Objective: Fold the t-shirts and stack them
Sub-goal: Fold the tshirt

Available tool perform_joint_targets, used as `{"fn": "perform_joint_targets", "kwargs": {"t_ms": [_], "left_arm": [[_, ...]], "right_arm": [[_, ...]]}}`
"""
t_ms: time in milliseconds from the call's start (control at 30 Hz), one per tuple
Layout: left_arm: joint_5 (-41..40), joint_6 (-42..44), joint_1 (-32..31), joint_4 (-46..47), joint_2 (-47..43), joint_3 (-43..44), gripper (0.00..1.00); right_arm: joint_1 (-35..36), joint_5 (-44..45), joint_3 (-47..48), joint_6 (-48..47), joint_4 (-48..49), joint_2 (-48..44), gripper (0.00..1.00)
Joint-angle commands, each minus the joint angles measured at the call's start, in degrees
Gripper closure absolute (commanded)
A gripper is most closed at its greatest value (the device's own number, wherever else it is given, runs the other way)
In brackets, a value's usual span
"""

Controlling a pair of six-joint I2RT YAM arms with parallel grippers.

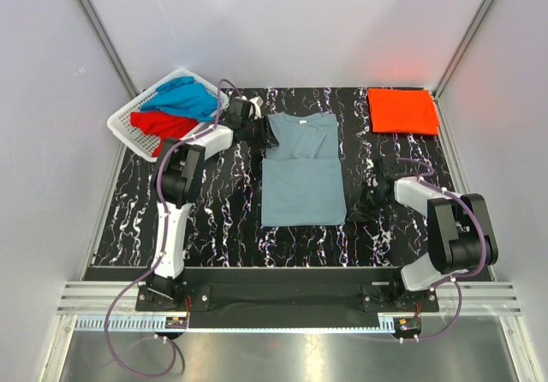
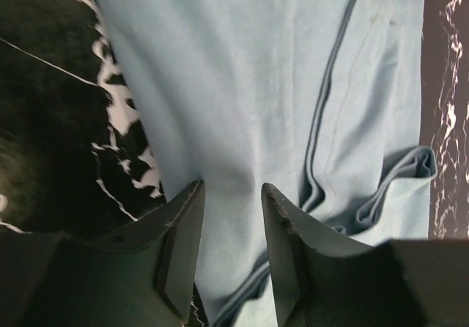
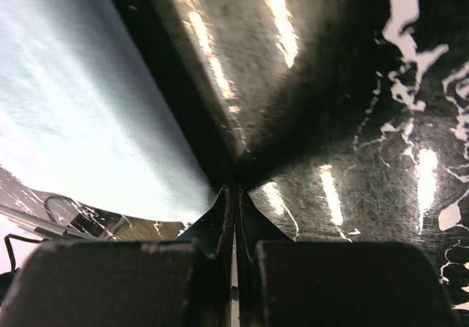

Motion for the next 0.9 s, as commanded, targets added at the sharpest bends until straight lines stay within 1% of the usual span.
{"fn": "perform_joint_targets", "kwargs": {"t_ms": [0,200,233,300,333,400,500,667,767,867], "left_arm": [[0.3,-0.2,0.7,3.1,1.4,1.0,0.57],[0.6,-0.9,1.4,3.1,2.2,0.1,0.58],[0.6,-1.1,1.4,3.6,2.2,-0.5,0.58],[0.3,-1.4,1.4,3.6,1.9,-0.8,0.58],[0.0,-1.4,1.4,3.4,1.9,-0.9,0.58],[-0.4,-1.4,1.5,3.1,1.6,-1.1,0.58],[-0.9,-1.6,1.7,2.7,1.3,-1.5,0.58],[-0.8,-1.8,1.8,2.7,1.2,-2.2,0.58],[-0.9,-2.0,1.8,2.9,1.2,-2.5,0.58],[-0.9,-2.1,1.8,2.7,1.3,-2.7,0.59]], "right_arm": [[0.0,1.5,-1.3,1.0,1.2,-1.2,1.0],[0.0,1.8,-0.7,1.3,-0.2,-2.6,1.0],[0.1,1.4,-0.4,1.3,-0.3,-3.0,0.96],[0.0,0.7,0.1,1.7,-0.6,-4.5,0.82],[0.0,0.9,0.4,1.8,-0.7,-5.0,0.8],[0.0,1.8,1.4,1.9,-2.2,-6.2,0.78],[0.0,2.9,2.8,1.8,-3.9,-7.0,0.71],[0.1,-2.8,3.1,0.6,-0.1,-5.8,0.61],[0.0,-2.5,3.5,-0.3,0.7,-4.4,0.59],[0.0,-2.6,3.1,-0.4,2.6,-2.1,0.6]]}}
